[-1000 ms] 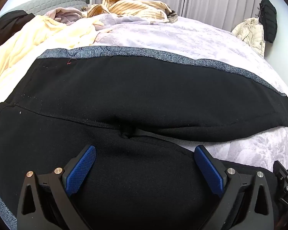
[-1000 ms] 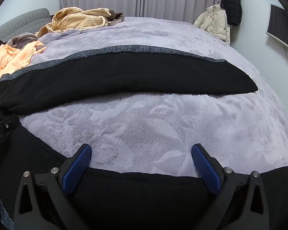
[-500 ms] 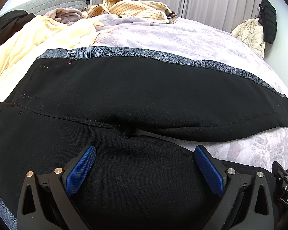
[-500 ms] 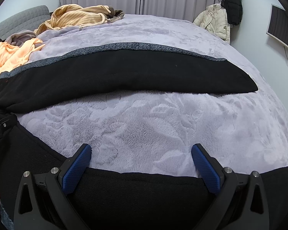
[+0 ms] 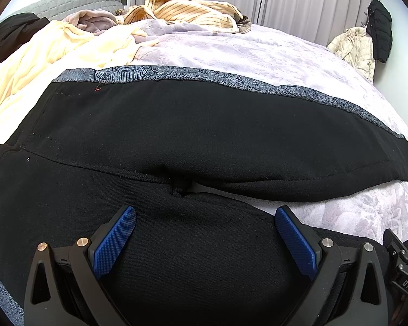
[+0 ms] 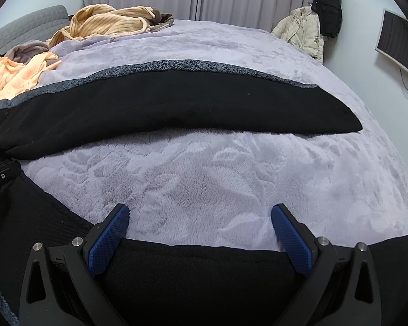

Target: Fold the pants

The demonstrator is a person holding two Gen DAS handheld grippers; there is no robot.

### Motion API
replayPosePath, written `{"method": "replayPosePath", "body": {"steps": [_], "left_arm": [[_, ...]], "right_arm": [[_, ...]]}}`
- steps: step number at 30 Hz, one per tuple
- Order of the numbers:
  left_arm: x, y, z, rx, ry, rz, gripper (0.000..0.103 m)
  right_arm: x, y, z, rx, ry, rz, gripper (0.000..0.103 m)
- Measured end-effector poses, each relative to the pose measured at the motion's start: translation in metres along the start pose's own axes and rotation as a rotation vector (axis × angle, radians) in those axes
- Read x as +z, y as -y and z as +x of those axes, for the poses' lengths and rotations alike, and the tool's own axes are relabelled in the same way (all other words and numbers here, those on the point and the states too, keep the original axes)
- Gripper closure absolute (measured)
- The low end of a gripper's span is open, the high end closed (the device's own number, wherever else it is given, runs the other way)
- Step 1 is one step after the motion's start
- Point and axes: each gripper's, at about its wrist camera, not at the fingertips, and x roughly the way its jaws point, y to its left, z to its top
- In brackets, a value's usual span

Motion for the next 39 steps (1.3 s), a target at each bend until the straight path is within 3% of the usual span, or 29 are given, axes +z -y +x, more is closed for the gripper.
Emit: {"method": "replayPosePath", "body": {"steps": [4, 6, 8, 12, 16, 18, 20, 23, 26, 29, 32, 39], "left_arm": [[0.007, 0.001, -0.005, 0.007, -0.033, 0.017, 0.001], [0.018, -0.005, -0.018, -0.023, -0.038, 0.016, 0.001], [0.032, -0.016, -0.035, -0.024, -0.010, 0.006, 0.001], [0.073, -0.056, -0.050, 0.010, 0.013, -0.002, 0.001], [0.102, -0.102, -0.029, 0.035, -0.036, -0.037, 0.001], [0.109, -0.121, -0.012, 0.056, -0.061, -0.076, 0.001], [0.112, -0.131, 0.009, 0.052, -0.087, -0.097, 0.001], [0.102, -0.136, 0.034, 0.077, -0.104, -0.104, 0.001], [0.091, -0.147, 0.052, 0.032, -0.121, -0.147, 0.001], [0.082, -0.154, 0.052, 0.004, -0.065, -0.173, 0.001], [0.075, -0.146, 0.052, 0.043, -0.029, -0.139, 0.001], [0.077, -0.147, 0.055, 0.042, -0.020, -0.141, 0.001]], "right_arm": [[0.006, -0.012, -0.012, -0.088, 0.013, -0.057, 0.000], [0.014, -0.022, -0.032, -0.075, 0.063, -0.097, 0.000], [0.025, -0.036, -0.054, 0.057, 0.096, -0.104, 0.000], [0.056, -0.064, -0.064, 0.282, 0.049, -0.079, 0.000], [0.099, -0.102, -0.057, 0.523, -0.007, -0.124, 0.000], [0.116, -0.127, -0.061, 0.590, 0.037, -0.200, 0.000], [0.130, -0.157, -0.044, 0.578, 0.018, -0.293, 0.000], [0.147, -0.197, 0.000, 0.596, -0.081, -0.396, 0.000], [0.156, -0.226, 0.040, 0.597, -0.132, -0.510, 0.000], [0.164, -0.251, 0.072, 0.585, -0.152, -0.630, 0.000], [0.174, -0.271, 0.101, 0.602, -0.170, -0.723, 0.000], [0.193, -0.285, 0.142, 0.747, -0.304, -0.730, 0.003]]}}
